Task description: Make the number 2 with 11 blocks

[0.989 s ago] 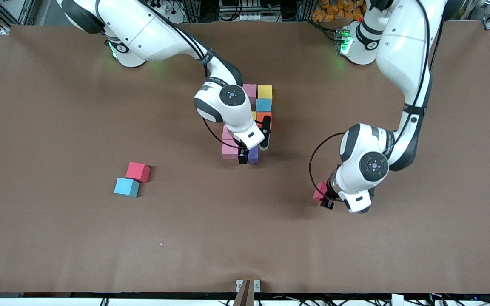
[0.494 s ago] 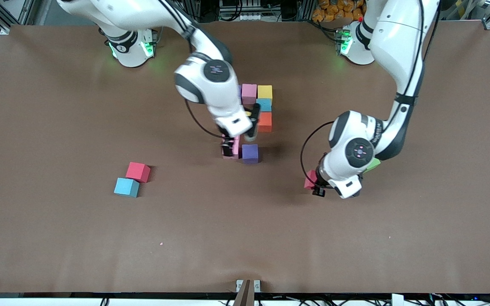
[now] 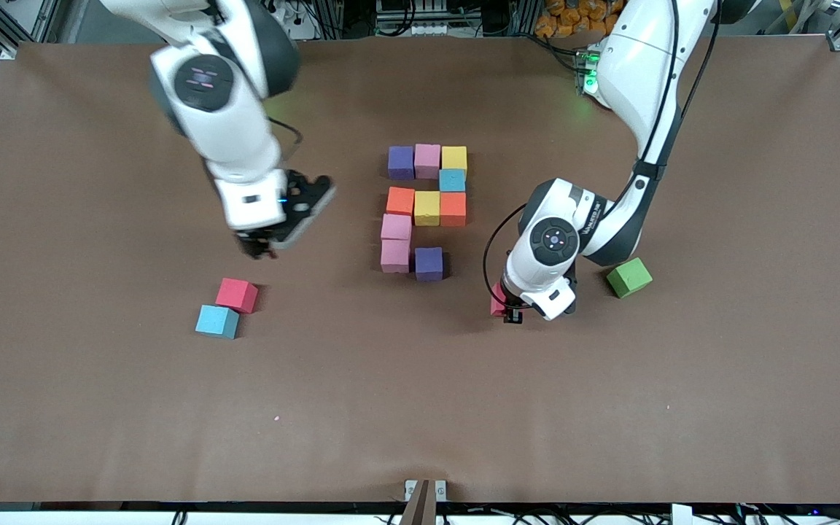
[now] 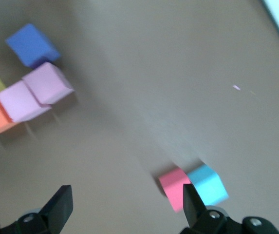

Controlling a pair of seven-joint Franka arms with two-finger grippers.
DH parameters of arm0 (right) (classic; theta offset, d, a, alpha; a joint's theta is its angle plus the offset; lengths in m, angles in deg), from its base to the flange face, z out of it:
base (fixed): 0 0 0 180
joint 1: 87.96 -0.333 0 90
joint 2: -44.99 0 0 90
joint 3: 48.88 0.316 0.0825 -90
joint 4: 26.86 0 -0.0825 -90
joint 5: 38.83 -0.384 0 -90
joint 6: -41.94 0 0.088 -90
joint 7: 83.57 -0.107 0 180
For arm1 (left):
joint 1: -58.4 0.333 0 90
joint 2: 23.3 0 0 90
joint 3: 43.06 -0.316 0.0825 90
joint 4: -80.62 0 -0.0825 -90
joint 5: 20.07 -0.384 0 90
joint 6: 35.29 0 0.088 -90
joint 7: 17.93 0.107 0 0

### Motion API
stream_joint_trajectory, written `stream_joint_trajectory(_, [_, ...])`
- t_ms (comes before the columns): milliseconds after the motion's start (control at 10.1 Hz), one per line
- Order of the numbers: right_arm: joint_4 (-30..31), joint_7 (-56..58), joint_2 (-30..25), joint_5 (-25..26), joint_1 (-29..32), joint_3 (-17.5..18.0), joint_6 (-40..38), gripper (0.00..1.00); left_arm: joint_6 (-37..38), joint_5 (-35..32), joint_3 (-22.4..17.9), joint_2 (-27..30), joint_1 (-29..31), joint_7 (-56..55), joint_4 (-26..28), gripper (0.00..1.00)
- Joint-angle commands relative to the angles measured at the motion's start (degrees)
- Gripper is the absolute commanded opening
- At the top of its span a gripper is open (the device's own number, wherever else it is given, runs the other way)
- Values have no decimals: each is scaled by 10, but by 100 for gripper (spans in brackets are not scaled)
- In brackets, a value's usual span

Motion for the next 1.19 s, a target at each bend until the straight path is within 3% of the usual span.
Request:
stream_joint_trajectory(0, [37, -7, -51, -14, 69, 6, -8, 100, -16, -13, -6, -6, -20, -58, -2, 57])
stream_joint_trajectory(198, [30, -67, -57, -40, 127, 1, -13, 100, -18, -29, -5, -11, -36, -97, 2, 58])
stream_joint_trajectory(396, [16, -80, -56, -111, 124, -71, -24, 100, -18, -59, -5, -21, -51, -137, 1, 58])
stream_joint_trajectory(593, [-50, -90, -52, -112, 130, -108, -94, 100, -19, -65, -5, -22, -58, -148, 1, 58])
stream_joint_trajectory(791, [-85, -172, -47, -103, 141, -110, -159, 100, -20, -65, -5, -22, -71, -163, 1, 58])
stream_joint_trajectory(1088, [-100, -205, -48, -101, 142, -111, -176, 100, -20, -65, -4, -23, -87, -167, 4, 58])
